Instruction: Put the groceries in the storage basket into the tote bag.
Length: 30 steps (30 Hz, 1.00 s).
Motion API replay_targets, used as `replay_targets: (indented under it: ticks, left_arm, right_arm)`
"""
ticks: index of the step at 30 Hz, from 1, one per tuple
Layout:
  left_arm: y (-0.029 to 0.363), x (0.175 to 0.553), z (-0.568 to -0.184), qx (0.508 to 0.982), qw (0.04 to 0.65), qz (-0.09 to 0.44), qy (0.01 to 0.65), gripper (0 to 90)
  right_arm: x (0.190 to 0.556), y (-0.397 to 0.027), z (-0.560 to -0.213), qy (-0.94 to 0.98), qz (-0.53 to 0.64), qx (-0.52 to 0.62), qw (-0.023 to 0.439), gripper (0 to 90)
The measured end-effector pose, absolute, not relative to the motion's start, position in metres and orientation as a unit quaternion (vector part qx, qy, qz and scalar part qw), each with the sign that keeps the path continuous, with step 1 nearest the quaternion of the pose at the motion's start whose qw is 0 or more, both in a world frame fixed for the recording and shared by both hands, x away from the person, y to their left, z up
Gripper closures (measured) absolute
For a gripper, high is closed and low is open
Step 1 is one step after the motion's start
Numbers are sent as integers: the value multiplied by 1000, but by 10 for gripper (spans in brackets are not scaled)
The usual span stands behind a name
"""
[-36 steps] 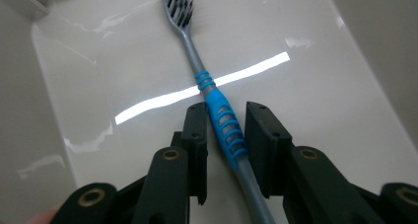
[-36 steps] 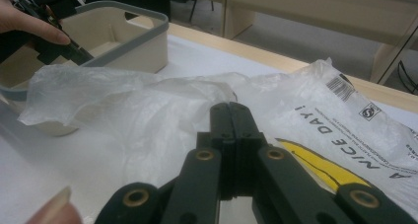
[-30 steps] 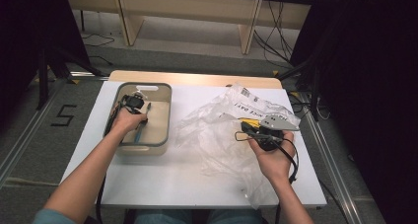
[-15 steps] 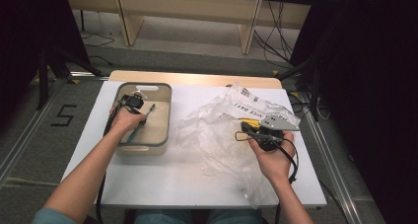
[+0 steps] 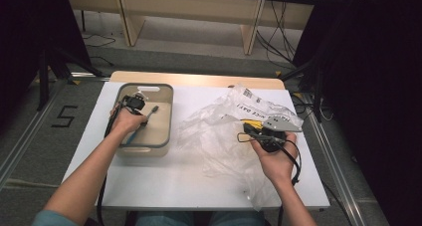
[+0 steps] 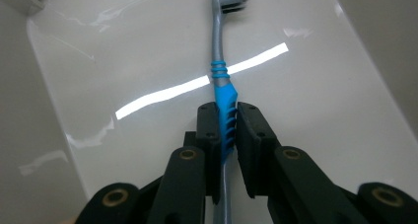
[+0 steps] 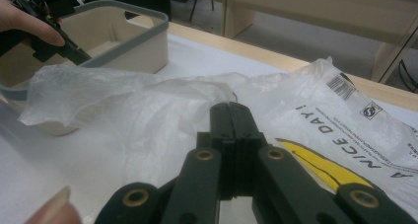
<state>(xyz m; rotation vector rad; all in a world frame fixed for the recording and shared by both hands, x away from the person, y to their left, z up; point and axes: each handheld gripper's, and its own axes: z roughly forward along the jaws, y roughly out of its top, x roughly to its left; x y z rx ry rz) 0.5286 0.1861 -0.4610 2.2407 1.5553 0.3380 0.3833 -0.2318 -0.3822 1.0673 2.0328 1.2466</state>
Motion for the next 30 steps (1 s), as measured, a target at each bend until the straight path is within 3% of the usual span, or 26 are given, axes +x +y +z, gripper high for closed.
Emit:
replay_targets:
  ticks: [30]
  left_arm:
    - [183,528,-459,797,194,117,560,818]
  right_arm:
    - [383,-232,-382,750,461,394,262,900]
